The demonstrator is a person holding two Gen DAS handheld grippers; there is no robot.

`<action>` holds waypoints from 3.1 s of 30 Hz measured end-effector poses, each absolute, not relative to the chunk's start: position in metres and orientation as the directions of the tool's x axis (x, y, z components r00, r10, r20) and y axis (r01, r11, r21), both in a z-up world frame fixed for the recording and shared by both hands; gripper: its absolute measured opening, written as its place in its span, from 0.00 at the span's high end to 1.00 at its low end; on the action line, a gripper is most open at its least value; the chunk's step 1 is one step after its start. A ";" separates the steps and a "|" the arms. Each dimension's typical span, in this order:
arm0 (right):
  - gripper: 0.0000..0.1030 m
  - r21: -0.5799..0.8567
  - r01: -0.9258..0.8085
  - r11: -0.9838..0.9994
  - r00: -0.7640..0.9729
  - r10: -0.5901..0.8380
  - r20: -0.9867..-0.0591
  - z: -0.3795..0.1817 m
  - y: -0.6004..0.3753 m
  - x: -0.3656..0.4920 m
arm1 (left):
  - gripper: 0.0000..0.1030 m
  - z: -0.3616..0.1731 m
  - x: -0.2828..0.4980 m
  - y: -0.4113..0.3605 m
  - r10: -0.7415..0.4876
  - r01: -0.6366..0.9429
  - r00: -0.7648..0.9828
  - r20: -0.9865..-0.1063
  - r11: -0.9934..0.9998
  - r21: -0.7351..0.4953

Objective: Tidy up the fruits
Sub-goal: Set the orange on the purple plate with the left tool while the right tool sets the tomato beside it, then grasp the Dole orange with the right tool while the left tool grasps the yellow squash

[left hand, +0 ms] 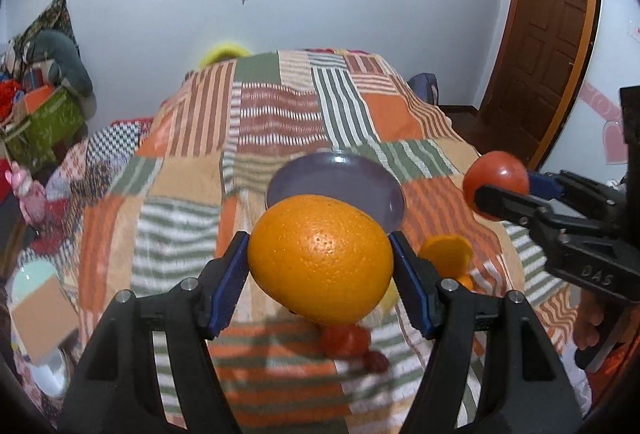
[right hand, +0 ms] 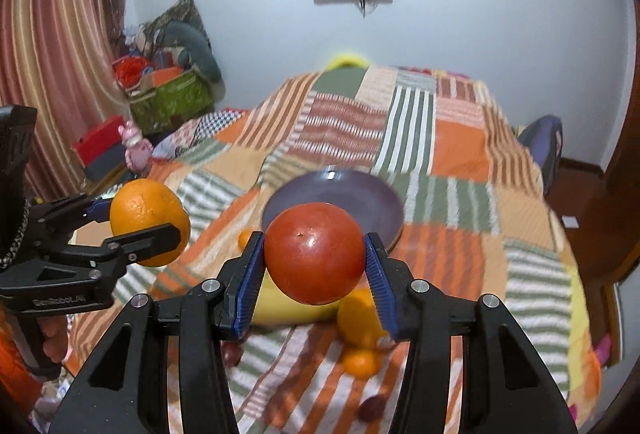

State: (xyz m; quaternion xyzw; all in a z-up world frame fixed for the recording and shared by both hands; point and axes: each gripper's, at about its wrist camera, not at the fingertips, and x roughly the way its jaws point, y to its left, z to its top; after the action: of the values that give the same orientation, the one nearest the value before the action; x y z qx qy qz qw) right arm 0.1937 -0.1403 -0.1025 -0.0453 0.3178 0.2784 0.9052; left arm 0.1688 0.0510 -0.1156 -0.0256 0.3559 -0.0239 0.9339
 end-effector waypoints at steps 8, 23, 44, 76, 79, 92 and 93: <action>0.56 0.059 -0.516 0.855 0.698 0.459 -0.550 -0.091 -0.142 0.214 | 0.34 -0.107 0.207 0.059 -0.058 0.018 0.758 -0.650 0.997 -0.069; 0.56 0.064 -0.524 0.849 0.673 0.459 -0.579 -0.111 -0.118 0.277 | 0.34 -0.131 0.291 0.084 -0.025 -0.032 0.724 -0.689 0.997 -0.070; 0.56 0.020 -0.620 0.784 0.492 0.409 -0.769 -0.176 -0.080 0.349 | 0.34 -0.192 0.361 0.088 -0.117 0.041 0.584 -0.803 0.992 -0.115; 0.36 -0.028 -0.627 0.779 0.502 0.376 -0.778 -0.160 -0.107 0.327 | 0.20 -0.161 0.332 0.087 -0.092 0.041 0.620 -0.779 0.995 -0.086; 0.36 -0.041 -0.621 0.783 0.536 0.386 -0.751 -0.147 -0.116 0.304 | 0.20 -0.148 0.309 0.079 -0.081 0.049 0.643 -0.762 0.997 -0.065; 0.27 0.003 -0.567 0.824 0.574 0.398 -0.716 -0.146 -0.155 0.225 | 0.20 -0.144 0.223 0.046 -0.101 0.063 0.639 -0.763 0.995 -0.079; 0.27 0.013 -0.563 0.826 0.565 0.397 -0.723 -0.151 -0.158 0.221 | 0.22 -0.146 0.217 0.042 -0.104 0.065 0.637 -0.764 0.995 -0.082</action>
State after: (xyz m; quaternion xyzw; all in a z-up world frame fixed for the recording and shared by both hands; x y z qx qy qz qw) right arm 0.2209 -0.1577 -0.1509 -0.1103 0.3776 0.2734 0.8778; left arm 0.2167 0.0425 -0.1459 -0.0231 0.4237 -0.0469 0.9043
